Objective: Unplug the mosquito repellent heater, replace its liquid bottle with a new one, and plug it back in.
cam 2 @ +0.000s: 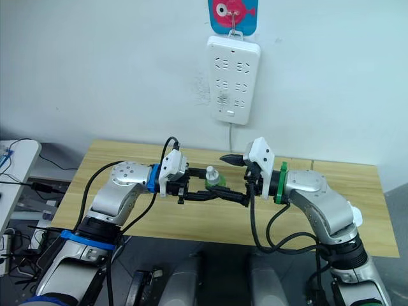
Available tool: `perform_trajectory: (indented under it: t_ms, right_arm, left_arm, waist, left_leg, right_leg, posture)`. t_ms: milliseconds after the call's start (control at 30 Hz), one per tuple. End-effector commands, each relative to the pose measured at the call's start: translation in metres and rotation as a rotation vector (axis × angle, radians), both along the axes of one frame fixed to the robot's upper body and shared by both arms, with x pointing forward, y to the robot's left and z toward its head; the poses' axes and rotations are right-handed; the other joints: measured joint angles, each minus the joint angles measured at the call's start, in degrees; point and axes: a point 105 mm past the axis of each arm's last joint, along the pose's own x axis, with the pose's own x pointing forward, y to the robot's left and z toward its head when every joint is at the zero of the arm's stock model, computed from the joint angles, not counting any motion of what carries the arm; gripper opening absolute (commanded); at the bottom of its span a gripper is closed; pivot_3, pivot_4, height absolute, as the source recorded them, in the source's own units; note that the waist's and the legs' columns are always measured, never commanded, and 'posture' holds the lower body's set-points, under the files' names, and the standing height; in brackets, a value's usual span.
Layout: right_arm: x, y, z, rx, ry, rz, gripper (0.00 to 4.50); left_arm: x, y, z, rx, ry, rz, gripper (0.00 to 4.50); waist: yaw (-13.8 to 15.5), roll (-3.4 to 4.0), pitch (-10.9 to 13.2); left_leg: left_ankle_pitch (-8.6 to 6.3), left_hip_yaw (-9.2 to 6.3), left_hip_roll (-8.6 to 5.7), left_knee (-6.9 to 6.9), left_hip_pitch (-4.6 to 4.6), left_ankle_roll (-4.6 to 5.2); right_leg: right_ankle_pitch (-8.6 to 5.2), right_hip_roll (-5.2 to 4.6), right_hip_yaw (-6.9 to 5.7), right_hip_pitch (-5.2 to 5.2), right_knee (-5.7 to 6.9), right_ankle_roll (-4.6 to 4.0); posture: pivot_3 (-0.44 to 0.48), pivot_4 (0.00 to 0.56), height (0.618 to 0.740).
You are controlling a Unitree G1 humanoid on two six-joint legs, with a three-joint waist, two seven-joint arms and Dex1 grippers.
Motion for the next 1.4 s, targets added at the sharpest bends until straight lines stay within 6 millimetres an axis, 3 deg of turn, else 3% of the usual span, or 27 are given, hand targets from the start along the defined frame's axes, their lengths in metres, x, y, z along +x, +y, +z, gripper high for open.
perform_trajectory:
  t_ms: [33, 133, 333, 500, 667, 900, 1067, 1233, 1400]
  right_arm:
    - [-0.006, 0.005, 0.007, 0.021, -0.043, -0.019, 4.1]
    - [-0.009, 0.007, 0.007, 0.03, -0.04, -0.018, 3.22]
    - [-0.014, 0.008, 0.008, 0.025, -0.046, 0.006, 1.0]
    - [-0.018, 0.01, 0.004, -0.002, -0.035, 0.069, 1.01]
    - [-0.028, 0.007, 0.015, -0.01, -0.006, 0.358, 1.01]
    - [-0.02, -0.01, 0.008, -0.173, 0.012, 0.649, 1.01]
    - [-0.01, -0.011, 0.016, -0.148, 0.01, 0.622, 2.74]
    - [-0.014, -0.031, 0.0, -0.134, 0.029, 0.438, 4.47]
    - [-0.017, -0.026, -0.004, -0.089, -0.003, 0.239, 4.47]
  left_arm:
    - [0.0, -0.006, 0.005, -0.019, -0.029, -0.009, 2.2]
    - [0.0, -0.007, 0.005, -0.021, -0.029, -0.01, 2.2]
    - [-0.003, -0.007, 0.004, -0.016, -0.026, -0.022, 2.2]
    - [-0.008, -0.008, 0.003, -0.007, -0.023, -0.047, 2.2]
    - [-0.03, -0.011, 0.001, 0.025, -0.007, -0.163, 2.2]
    - [-0.048, -0.011, -0.004, 0.083, 0.007, -0.264, 2.2]
    - [-0.04, -0.013, 0.002, 0.069, -0.013, -0.233, 2.2]
    - [-0.022, -0.006, 0.004, 0.028, -0.013, -0.108, 2.2]
    - [-0.018, -0.003, 0.003, 0.002, 0.003, -0.053, 2.2]
  waist:
    - [-0.01, 0.0, 0.0]
    - [-0.05, 0.0, -0.01]
    - [-0.18, 0.0, -0.01]
    - [-0.17, 0.0, -0.01]
    - [-0.22, 0.0, -0.01]
    - [0.05, 0.0, -0.04]
    - [0.18, -0.01, -0.05]
    - [0.89, -0.07, -0.17]
    - [0.68, -0.06, -0.21]
  left_leg:
    - [0.02, 0.0, -0.01, 0.01, 0.0, 0.0]
    - [0.05, -0.01, -0.02, 0.03, 0.0, 0.01]
    - [0.1, -0.03, 0.0, 0.02, 0.03, -0.01]
    - [0.11, -0.02, -0.02, 0.02, 0.03, 0.0]
    - [0.12, -0.01, 0.0, 0.04, 0.04, 0.01]
    - [0.13, -0.03, -0.02, 0.01, 0.08, 0.03]
    - [0.14, -0.06, -0.02, 0.05, 0.07, 0.02]
    - [0.14, -0.16, -0.02, 0.03, 0.06, 0.01]
    - [0.15, -0.04, -0.02, 0.11, 0.06, 0.0]
  right_leg:
    - [0.0, 0.0, 0.0, 0.0, 0.03, 0.0]
    - [0.0, 0.01, 0.0, 0.0, 0.09, -0.01]
    - [0.02, 0.03, -0.03, 0.0, 0.17, -0.03]
    - [0.02, 0.03, -0.03, 0.0, 0.17, -0.04]
    - [0.06, 0.04, -0.02, 0.0, 0.18, -0.1]
    - [0.08, 0.16, -0.07, 0.03, 0.16, -0.13]
    - [0.08, 0.04, -0.08, 0.04, 0.19, -0.14]
    - [0.08, 0.01, -0.16, 0.05, 0.18, -0.14]
    - [0.09, -0.05, -0.07, 0.04, 0.25, -0.16]
  posture:
    - [0.048, 0.272, 0.74]
    - [0.038, 0.264, 0.74]
    - [0.042, 0.263, 0.74]
    - [0.055, 0.263, 0.74]
    - [0.065, 0.261, 0.74]
    - [0.115, 0.25, 0.74]
    - [0.115, 0.25, 0.74]
    - [0.106, 0.244, 0.74]
    - [0.094, 0.243, 0.74]
